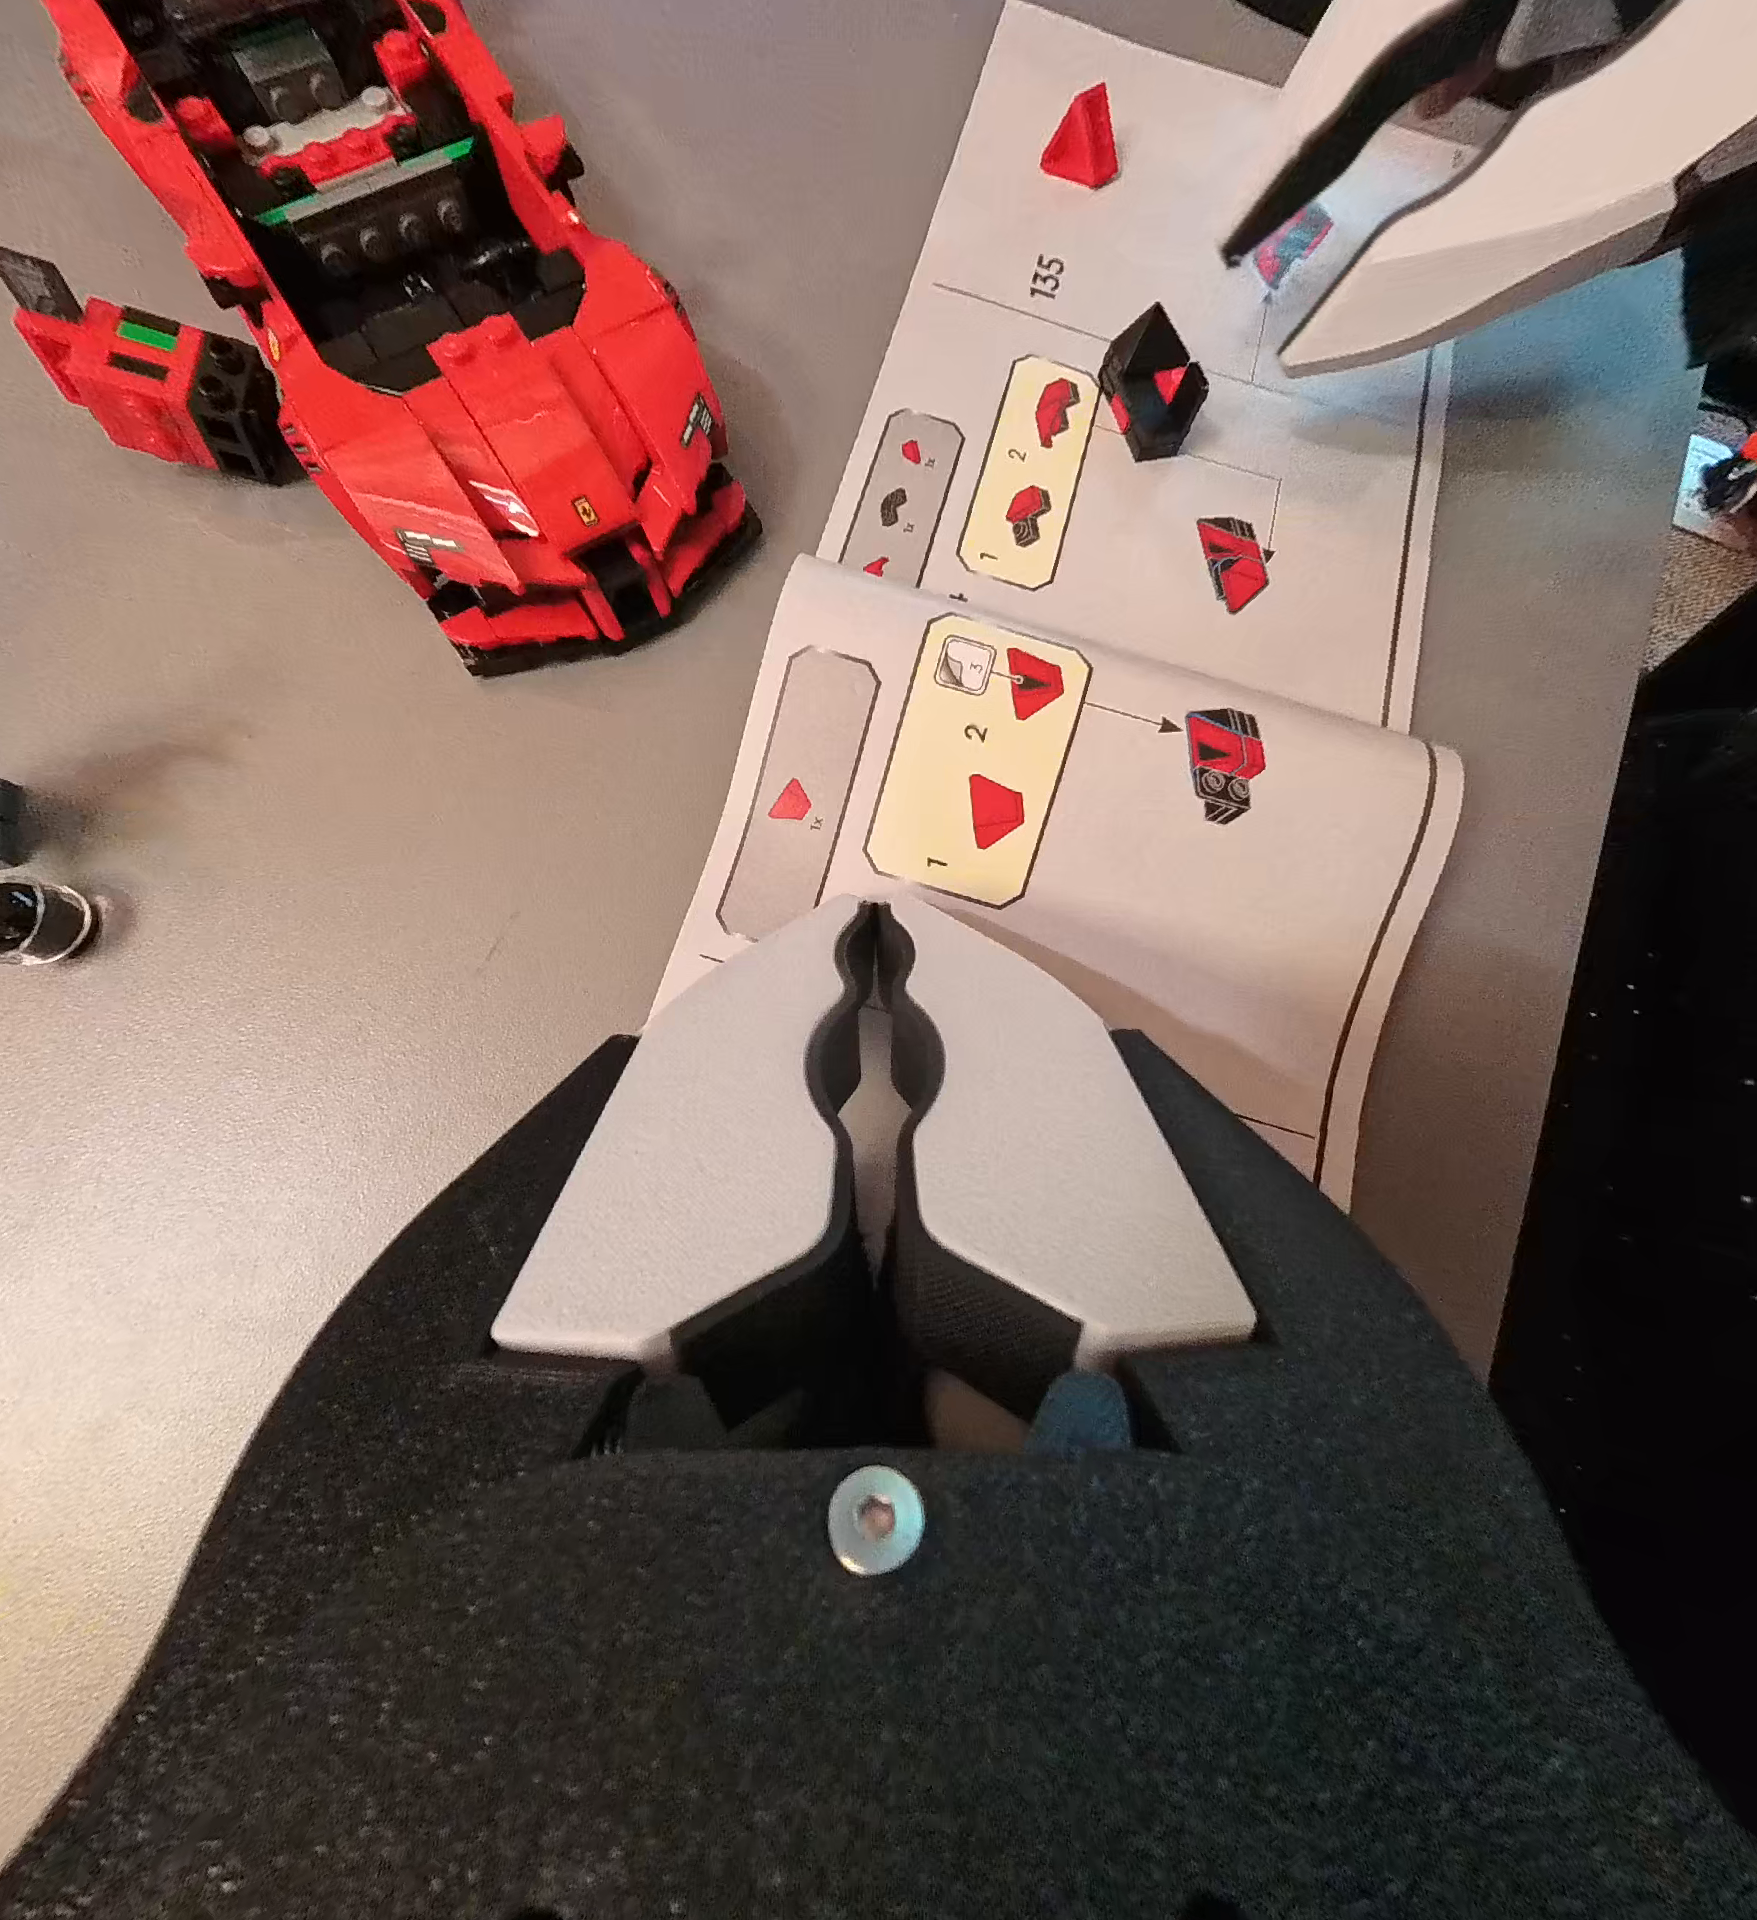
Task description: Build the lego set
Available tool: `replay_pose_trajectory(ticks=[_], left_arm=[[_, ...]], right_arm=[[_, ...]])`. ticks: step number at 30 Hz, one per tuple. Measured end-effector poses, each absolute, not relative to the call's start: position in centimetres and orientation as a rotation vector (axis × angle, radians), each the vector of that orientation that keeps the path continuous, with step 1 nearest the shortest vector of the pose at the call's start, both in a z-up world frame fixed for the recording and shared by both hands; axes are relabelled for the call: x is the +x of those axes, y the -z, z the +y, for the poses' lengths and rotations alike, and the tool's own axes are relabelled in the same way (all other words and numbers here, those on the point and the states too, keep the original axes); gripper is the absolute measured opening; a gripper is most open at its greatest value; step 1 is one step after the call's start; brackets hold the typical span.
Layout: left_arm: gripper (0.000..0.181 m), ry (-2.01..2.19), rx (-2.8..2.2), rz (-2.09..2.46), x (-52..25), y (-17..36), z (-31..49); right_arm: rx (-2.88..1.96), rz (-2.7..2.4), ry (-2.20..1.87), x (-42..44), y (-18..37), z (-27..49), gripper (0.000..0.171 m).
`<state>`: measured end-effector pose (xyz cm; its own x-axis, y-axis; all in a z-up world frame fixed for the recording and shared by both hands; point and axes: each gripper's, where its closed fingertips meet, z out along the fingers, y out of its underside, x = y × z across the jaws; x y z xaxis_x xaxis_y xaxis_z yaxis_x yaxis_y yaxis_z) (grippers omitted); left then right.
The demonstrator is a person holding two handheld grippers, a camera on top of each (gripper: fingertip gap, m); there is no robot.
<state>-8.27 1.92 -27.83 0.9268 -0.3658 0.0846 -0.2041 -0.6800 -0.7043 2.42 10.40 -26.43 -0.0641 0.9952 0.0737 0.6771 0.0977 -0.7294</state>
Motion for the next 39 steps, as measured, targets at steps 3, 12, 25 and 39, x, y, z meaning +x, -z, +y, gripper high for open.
replay_pose_trajectory(ticks=[3,12,25,39], left_arm=[[0.0,0.283,-2.339,0.396,-8.3,27.8,1.9],[0.0,0.273,-2.345,0.387,-8.3,27.8,1.9],[0.0,0.279,-2.342,0.385,-8.3,27.8,1.9],[0.0,0.283,-2.327,0.384,-8.3,27.8,1.9]], right_arm=[[-1.662,-1.79,-0.742,2.5,26.7,10.3,0.027],[-1.671,-1.797,-0.727,1.5,27.7,10.2,0.036],[-1.643,-1.827,-0.728,1.4,27.8,10.7,0.025],[-1.519,-1.965,-0.737,1.3,28.0,9.8,0.017]])
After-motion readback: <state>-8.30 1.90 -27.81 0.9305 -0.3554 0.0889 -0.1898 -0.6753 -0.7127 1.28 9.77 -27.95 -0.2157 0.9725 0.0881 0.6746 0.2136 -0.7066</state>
